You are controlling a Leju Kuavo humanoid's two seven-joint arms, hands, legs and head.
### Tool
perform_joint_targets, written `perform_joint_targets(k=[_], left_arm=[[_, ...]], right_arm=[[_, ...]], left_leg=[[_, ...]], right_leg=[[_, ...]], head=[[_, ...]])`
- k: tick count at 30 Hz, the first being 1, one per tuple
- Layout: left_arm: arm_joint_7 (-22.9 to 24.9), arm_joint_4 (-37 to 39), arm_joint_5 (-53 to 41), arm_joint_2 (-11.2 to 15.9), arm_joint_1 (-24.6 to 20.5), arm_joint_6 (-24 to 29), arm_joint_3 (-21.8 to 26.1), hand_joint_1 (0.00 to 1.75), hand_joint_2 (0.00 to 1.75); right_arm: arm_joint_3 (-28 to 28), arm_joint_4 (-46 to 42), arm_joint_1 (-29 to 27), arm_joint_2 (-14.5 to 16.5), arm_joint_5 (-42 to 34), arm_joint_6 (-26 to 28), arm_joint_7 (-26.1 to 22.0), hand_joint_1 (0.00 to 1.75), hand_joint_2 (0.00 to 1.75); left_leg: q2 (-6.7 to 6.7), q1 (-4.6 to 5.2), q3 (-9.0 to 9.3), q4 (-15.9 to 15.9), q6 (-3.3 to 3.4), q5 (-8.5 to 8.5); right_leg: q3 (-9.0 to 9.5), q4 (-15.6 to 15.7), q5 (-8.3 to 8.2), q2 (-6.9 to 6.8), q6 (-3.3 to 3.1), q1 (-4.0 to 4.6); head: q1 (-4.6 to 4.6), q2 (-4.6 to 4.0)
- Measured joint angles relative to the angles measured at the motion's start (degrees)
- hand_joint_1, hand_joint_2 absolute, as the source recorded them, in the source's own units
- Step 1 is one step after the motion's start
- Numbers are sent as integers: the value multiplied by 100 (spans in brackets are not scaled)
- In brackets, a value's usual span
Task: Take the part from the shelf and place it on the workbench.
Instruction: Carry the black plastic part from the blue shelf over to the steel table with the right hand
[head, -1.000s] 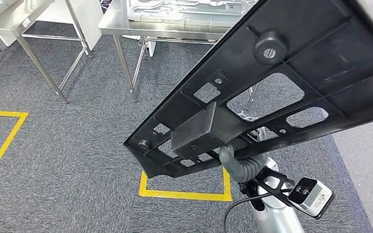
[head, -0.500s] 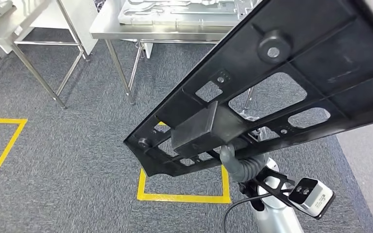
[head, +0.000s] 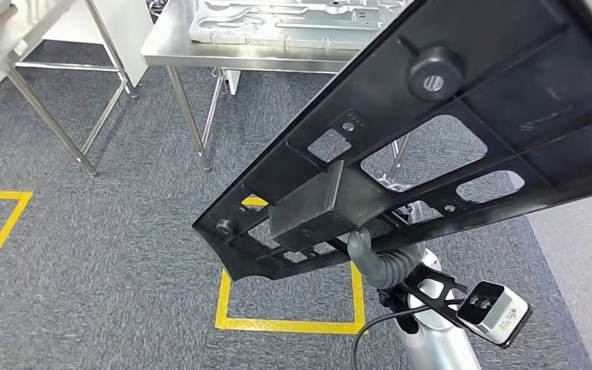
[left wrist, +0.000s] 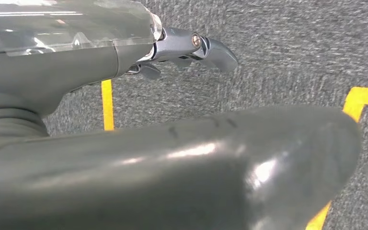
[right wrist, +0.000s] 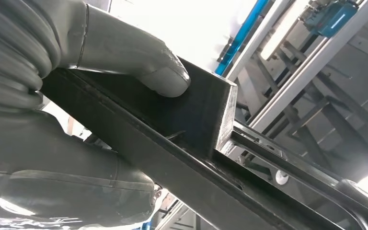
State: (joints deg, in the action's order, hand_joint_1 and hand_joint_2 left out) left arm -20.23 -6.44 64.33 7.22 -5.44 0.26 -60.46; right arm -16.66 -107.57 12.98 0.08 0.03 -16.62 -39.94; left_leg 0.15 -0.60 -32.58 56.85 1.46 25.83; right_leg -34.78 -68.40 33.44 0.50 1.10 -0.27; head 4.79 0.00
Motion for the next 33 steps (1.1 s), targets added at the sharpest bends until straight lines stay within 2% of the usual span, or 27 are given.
perform_joint_targets(k=[1,2,3,4,6,7,8,11,12,13,14,16,17,18,19,20,21,22,23,24,26,28,29,32,33], left_arm=[[-1,0,0,0,2,0,-4,0,0],[-1,0,0,-1,6,-1,-9,0,0],[-1,1,0,-1,10,-2,-16,0,0],[-1,1,0,-1,12,-4,-28,0,0],[-4,1,0,-2,11,-8,-52,0,0],[-8,1,0,-2,6,-11,-61,0,0],[-13,1,0,-1,2,-15,-66,0,0],[-30,2,-3,-2,-9,-24,-82,0,0],[-35,2,-4,-3,-18,-25,-86,0,0],[-38,2,-4,-3,-28,-25,-89,0,0],[-39,2,-4,-3,-36,-26,-91,0,0],[-40,2,-4,-2,-31,-26,-93,0,0],[-40,2,-4,-2,-20,-26,-94,0,0],[-40,2,-4,-2,-8,-26,-95,0,0],[-40,2,-4,-2,1,-27,-95,0,0],[-40,2,-4,-2,5,-27,-96,0,0],[-40,2,-4,1,10,-28,-96,0,0],[-39,2,-4,3,15,-28,-96,0,0],[-39,2,-5,4,21,-29,-96,0,0],[-39,2,-6,6,26,-30,-95,0,0],[-40,2,-8,5,19,-31,-94,0,0],[-43,2,-6,2,-2,-31,-93,0,0],[-44,2,-4,0,-7,-32,-93,0,0],[-44,2,-2,-1,-2,-35,-93,0,0],[-44,2,-1,-1,3,-37,-93,0,0]], right_arm=[[6,3,-9,-1,5,1,1,175,175],[12,5,-18,-1,10,1,1,175,175],[18,7,-25,-1,14,1,1,175,175],[22,8,-28,0,19,1,1,175,175],[28,9,-28,1,28,1,2,175,175],[30,9,-27,1,36,1,2,175,175],[32,8,-31,1,44,1,3,175,175],[35,-7,-49,2,59,1,4,175,175],[35,-19,-47,3,61,1,3,175,175],[35,-31,-39,7,64,1,2,175,175],[35,-41,-32,10,65,1,0,175,175],[35,-44,-25,16,50,-6,1,175,175],[35,-43,-30,16,19,-24,2,175,175],[35,-42,-33,16,-27,-53,3,175,175],[35,-40,-35,16,-83,-86,3,175,175],[35,-38,-35,16,-137,-122,2,175,175],[35,-36,-35,16,-179,-152,2,175,175],[35,-30,-35,16,-204,-174,2,175,175],[35,-24,-33,17,-213,-189,2,175,175],[35,-17,-34,19,-201,-196,3,175,175],[35,-13,-33,23,-122,-180,3,175,175],[35,-18,-27,25,-36,-146,2,175,175],[35,-21,-23,25,-13,-127,2,175,175],[35,-23,-27,24,2,-87,1,175,175],[36,-23,-30,23,3,-83,1,175,175]], left_leg=[[0,-1,31,0,2,35],[-1,-2,72,1,-3,72],[-2,-4,123,1,-12,114],[-4,-8,191,1,-27,162],[-6,-12,330,4,-74,269],[-4,-10,368,8,-106,315],[2,-6,381,6,-143,353],[22,-5,421,39,-244,416],[24,-11,410,135,-267,438],[23,-19,321,334,-285,490],[22,-25,144,654,-301,574],[18,-26,-359,1434,-328,835],[18,-26,-575,1688,-336,937],[18,-26,-707,1756,-334,951],[13,-26,-739,1617,-325,843],[-5,-25,-686,1307,-304,612],[-55,-22,-595,906,-276,288],[-106,-14,-519,575,-248,73],[-152,-2,-458,345,-216,-79],[-185,9,-426,226,-181,-147],[-171,8,-352,187,-113,-129],[-151,-11,-250,147,-40,-112],[-145,-15,-205,135,-13,-91],[-131,-10,-123,133,24,9],[-130,-9,-84,135,24,46]], right_leg=[[-251,-339,118,-2,17,-16],[-438,-536,144,-6,33,-32],[-535,-541,47,-12,52,-48],[-519,-319,-182,-20,70,-65],[-327,417,-725,-54,71,-82],[-246,721,-862,-74,43,-67],[-211,888,-922,-89,2,-50],[-159,983,-874,-71,-134,-29],[-102,998,-846,-63,-173,-37],[-40,1013,-819,-59,-211,-40],[22,1025,-789,-59,-239,-43],[113,1028,-710,-45,-273,-32],[165,1028,-667,-21,-273,-27],[227,1028,-619,10,-271,-23],[298,1028,-569,44,-263,-22],[374,1028,-517,75,-254,-20],[442,1028,-464,104,-242,-20],[496,1023,-415,141,-221,-18],[528,1025,-369,176,-191,-14],[553,1015,-346,209,-155,-11],[585,993,-327,239,-83,0],[509,760,-281,159,-32,1],[363,490,-188,102,-9,-4],[-304,-479,202,13,42,-17],[-441,-577,203,10,49,-20]], head=[[0,0],[0,0],[0,0],[0,0],[0,0],[-3,0],[-4,0],[-4,0],[-4,0],[-4,0],[-4,0],[-4,0],[-4,0],[-4,0],[-4,0],[-4,0],[-4,0],[-4,0],[-4,0],[-4,0],[-4,0],[-4,0],[-4,0],[-4,0],[-4,0]])
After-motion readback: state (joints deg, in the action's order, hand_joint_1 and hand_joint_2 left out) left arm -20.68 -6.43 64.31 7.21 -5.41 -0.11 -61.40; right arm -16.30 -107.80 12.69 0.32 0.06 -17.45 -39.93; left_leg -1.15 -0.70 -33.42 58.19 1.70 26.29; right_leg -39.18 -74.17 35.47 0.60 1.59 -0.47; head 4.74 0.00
